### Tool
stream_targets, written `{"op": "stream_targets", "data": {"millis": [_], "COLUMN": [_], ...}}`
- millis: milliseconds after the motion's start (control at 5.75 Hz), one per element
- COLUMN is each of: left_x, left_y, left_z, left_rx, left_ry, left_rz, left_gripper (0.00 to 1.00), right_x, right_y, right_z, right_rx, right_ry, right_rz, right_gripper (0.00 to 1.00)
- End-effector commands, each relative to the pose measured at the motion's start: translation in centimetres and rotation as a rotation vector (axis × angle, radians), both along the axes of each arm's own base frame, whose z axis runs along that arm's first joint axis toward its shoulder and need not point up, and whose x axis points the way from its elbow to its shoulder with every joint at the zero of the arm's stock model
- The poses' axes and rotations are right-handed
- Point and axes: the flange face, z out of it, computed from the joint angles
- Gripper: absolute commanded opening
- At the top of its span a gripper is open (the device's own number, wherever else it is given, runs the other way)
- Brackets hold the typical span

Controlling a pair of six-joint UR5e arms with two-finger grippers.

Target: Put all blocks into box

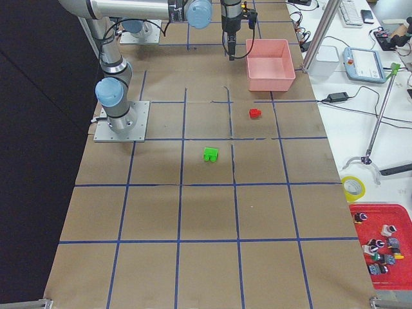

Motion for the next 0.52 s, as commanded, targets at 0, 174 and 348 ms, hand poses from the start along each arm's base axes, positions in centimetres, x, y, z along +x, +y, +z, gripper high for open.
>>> {"op": "stream_targets", "data": {"millis": [0, 174, 348], "left_x": [7.4, 12.7, 17.5], "left_y": [-0.2, 1.3, 3.3], "left_z": [-0.4, -1.4, -3.9], "left_rx": [0.014, 0.029, 0.064], "left_ry": [-0.002, 0.004, 0.022], "left_rz": [0.026, 0.019, 0.019], "left_gripper": [0.99, 0.99, 0.99], "right_x": [0.0, 0.0, 0.1], "right_y": [0.0, 0.2, 0.0], "right_z": [-0.1, 0.1, -0.1], "right_rx": [0.002, 0.002, 0.005], "right_ry": [-0.001, 0.0, -0.001], "right_rz": [0.0, 0.0, 0.001], "right_gripper": [1.0, 1.0, 1.0]}}
